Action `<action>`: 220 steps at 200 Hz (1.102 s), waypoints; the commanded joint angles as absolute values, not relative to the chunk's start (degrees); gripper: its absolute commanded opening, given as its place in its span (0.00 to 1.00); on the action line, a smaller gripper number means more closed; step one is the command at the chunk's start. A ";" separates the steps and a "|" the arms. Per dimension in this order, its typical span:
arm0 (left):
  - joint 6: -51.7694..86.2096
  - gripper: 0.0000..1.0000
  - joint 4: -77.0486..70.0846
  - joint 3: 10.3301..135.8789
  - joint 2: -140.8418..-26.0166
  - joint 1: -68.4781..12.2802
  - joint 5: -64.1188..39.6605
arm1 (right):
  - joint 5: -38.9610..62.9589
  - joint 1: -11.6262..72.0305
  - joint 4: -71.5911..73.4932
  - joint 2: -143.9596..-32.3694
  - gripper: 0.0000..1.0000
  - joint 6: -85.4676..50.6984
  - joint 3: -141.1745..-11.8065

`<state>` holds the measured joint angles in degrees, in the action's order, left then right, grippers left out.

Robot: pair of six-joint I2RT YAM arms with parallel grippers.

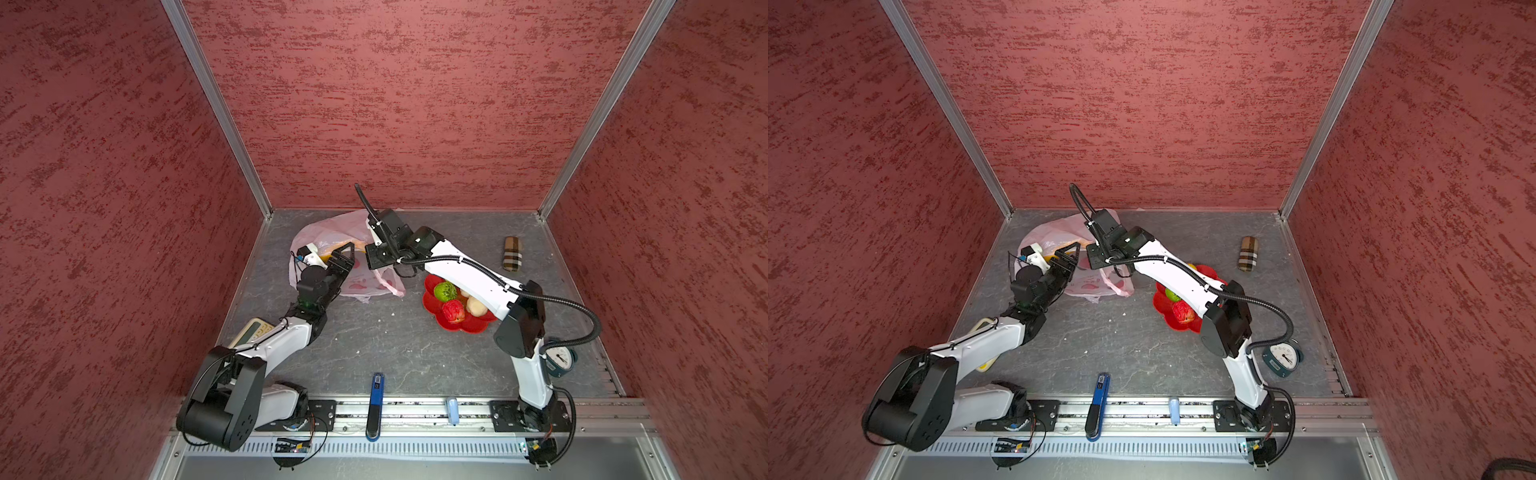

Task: Take fruits out of the plastic bag
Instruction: Pick up the fruit from the plastic bag.

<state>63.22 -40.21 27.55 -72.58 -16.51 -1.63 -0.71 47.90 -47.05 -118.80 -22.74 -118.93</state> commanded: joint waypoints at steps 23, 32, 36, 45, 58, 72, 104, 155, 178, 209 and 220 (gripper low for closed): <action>62.17 0.58 -38.83 26.31 -68.94 -21.18 -1.72 | -1.76 47.80 -45.18 -116.27 0.04 -23.95 -119.42; 61.73 0.57 -37.36 25.94 -68.10 -22.06 -1.24 | -1.65 47.81 -44.88 -116.27 0.04 -24.08 -119.58; 61.62 0.58 -36.84 25.80 -67.81 -22.29 -0.92 | -1.59 47.79 -44.66 -116.28 0.04 -24.13 -119.57; 61.50 0.57 -36.32 25.35 -67.52 -22.65 -0.52 | -1.52 47.81 -44.41 -116.19 0.04 -24.18 -119.64; 62.03 0.56 -36.94 24.50 -67.66 -22.25 -0.18 | -1.58 47.77 -44.30 -115.95 0.04 -24.17 -119.87; 62.38 0.54 -37.70 24.01 -68.02 -21.97 -0.35 | -1.75 47.73 -44.17 -115.65 0.04 -24.09 -119.88; 62.70 0.48 -38.49 23.78 -69.37 -21.97 -0.26 | -2.24 47.81 -44.17 -115.31 0.04 -23.82 -120.21; 64.13 0.48 -42.89 23.98 -73.21 -18.85 -0.50 | -1.59 47.81 -44.81 -115.69 0.04 -23.90 -120.23; 64.79 0.48 -46.01 24.60 -75.57 -17.11 -1.24 | -1.30 47.79 -44.86 -115.67 0.04 -23.91 -120.08; 65.38 0.50 -49.14 25.02 -77.51 -16.16 -1.82 | -1.40 47.81 -44.91 -115.71 0.04 -24.04 -119.77; 65.52 0.50 -49.94 24.91 -77.50 -16.08 -1.93 | -1.41 47.81 -45.00 -115.88 0.04 -23.99 -119.71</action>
<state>64.82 -45.56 24.21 -77.01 -16.56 -1.28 -0.91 47.90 -45.67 -117.97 -23.59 -118.98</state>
